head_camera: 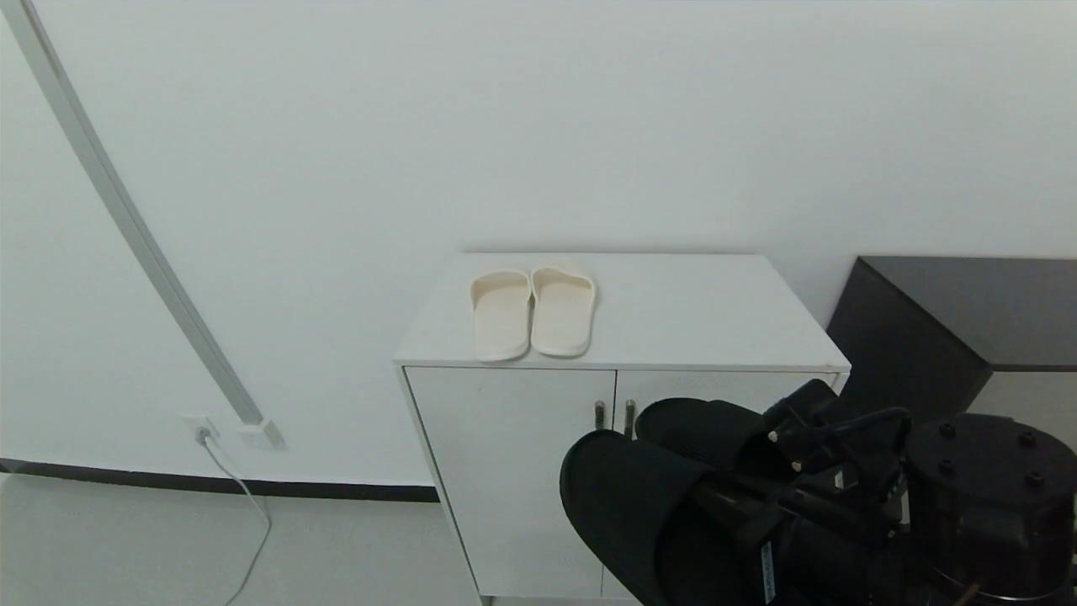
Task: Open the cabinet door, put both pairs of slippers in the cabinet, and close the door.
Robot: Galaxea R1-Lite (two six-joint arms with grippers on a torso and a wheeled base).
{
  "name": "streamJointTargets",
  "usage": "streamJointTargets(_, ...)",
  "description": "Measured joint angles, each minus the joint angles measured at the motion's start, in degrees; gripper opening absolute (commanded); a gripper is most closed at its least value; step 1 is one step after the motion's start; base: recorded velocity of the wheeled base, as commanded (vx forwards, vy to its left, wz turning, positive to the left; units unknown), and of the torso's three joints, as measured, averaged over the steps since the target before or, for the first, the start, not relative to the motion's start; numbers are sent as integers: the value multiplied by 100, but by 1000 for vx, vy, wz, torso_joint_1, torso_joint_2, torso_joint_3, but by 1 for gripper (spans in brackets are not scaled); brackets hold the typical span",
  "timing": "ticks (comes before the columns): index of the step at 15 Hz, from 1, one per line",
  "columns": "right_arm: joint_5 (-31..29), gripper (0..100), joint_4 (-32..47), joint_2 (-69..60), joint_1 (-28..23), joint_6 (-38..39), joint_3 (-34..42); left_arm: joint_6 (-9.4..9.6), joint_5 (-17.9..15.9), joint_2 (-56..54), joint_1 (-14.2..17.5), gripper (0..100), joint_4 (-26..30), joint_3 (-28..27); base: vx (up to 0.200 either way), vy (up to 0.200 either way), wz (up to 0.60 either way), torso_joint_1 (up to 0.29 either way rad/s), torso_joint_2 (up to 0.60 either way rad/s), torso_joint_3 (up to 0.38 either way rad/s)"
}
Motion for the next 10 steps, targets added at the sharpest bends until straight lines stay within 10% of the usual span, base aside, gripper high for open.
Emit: streamJointTargets(10, -7, 0, 0, 1, -7, 0, 68, 0, 0, 0, 0, 100, 0, 0, 0, 0, 0, -218, 537, 318)
